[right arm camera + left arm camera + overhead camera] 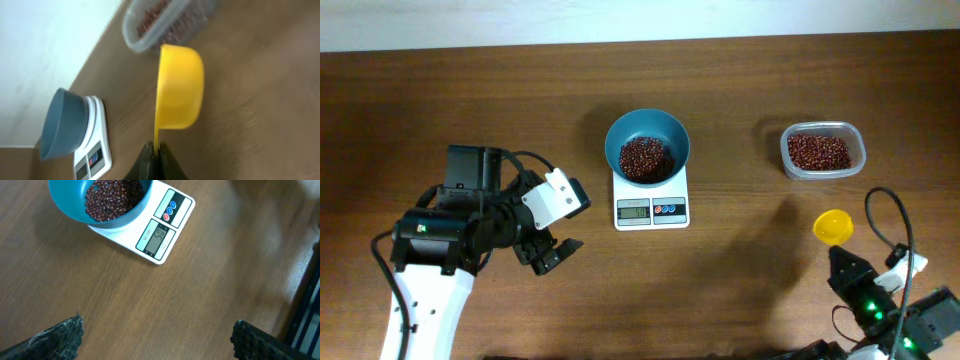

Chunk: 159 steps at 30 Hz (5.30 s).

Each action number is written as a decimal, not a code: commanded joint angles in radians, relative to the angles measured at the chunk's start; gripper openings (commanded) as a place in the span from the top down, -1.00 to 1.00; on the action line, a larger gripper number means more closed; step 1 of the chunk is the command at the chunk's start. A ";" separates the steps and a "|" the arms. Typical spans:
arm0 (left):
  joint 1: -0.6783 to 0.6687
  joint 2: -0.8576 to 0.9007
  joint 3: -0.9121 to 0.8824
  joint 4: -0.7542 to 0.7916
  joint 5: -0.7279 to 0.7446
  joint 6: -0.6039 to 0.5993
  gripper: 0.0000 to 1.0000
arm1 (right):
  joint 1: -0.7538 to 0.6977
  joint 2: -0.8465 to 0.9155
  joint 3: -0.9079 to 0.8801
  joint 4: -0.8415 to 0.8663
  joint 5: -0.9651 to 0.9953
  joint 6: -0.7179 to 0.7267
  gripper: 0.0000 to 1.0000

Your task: Scoop item into bowl and weigh 50g on scale

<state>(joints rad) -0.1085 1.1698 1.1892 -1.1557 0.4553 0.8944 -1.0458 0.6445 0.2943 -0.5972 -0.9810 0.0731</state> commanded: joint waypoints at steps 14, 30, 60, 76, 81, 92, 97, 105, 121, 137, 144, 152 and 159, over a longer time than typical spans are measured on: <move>0.006 -0.007 -0.001 0.002 0.000 0.009 -0.97 | -0.003 0.054 -0.150 0.160 -0.007 -0.010 0.36; 0.006 -0.007 -0.001 0.002 0.000 0.009 -0.97 | -0.003 0.150 -0.142 0.220 0.209 0.040 -0.97; 0.006 -0.007 -0.001 0.002 0.000 0.009 -0.97 | 0.262 0.277 0.252 -0.020 0.615 0.258 -0.97; 0.006 -0.007 -0.001 0.002 0.000 0.009 -0.97 | 0.287 0.067 0.908 -0.479 0.593 0.071 -0.97; 0.006 -0.007 -0.001 0.002 0.000 0.009 -0.97 | 0.287 -0.027 1.000 -0.481 0.589 0.069 -0.97; 0.006 -0.007 -0.001 0.002 0.000 0.009 -0.97 | 0.287 -0.054 1.000 -0.591 0.592 0.069 -0.97; 0.006 -0.007 -0.001 0.002 0.000 0.009 -0.97 | 0.288 -0.056 0.995 -0.699 0.581 0.008 -0.97; 0.006 -0.007 -0.001 0.002 0.000 0.009 -0.97 | 0.477 -0.206 0.911 -0.642 0.717 -0.048 -0.97; 0.006 -0.007 -0.001 0.002 0.000 0.009 -0.97 | 0.814 -0.640 0.077 0.124 0.780 -0.013 -0.98; 0.006 -0.007 -0.001 0.002 0.000 0.009 -0.97 | 0.910 -0.641 -0.186 0.445 0.802 0.041 -0.97; 0.006 -0.007 -0.001 0.002 0.000 0.009 -0.97 | 0.911 -0.641 -0.289 0.594 0.792 0.040 -0.97; 0.006 -0.007 -0.001 0.002 0.000 0.009 -0.97 | 0.940 -0.641 -0.289 0.531 0.803 0.035 -0.97; 0.006 -0.007 -0.001 0.002 0.000 0.009 -0.97 | 0.941 -0.641 -0.289 0.527 0.806 0.027 -0.97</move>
<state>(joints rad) -0.1085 1.1694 1.1892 -1.1557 0.4549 0.8944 -0.1150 0.0147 0.0109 -0.0570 -0.1837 0.1032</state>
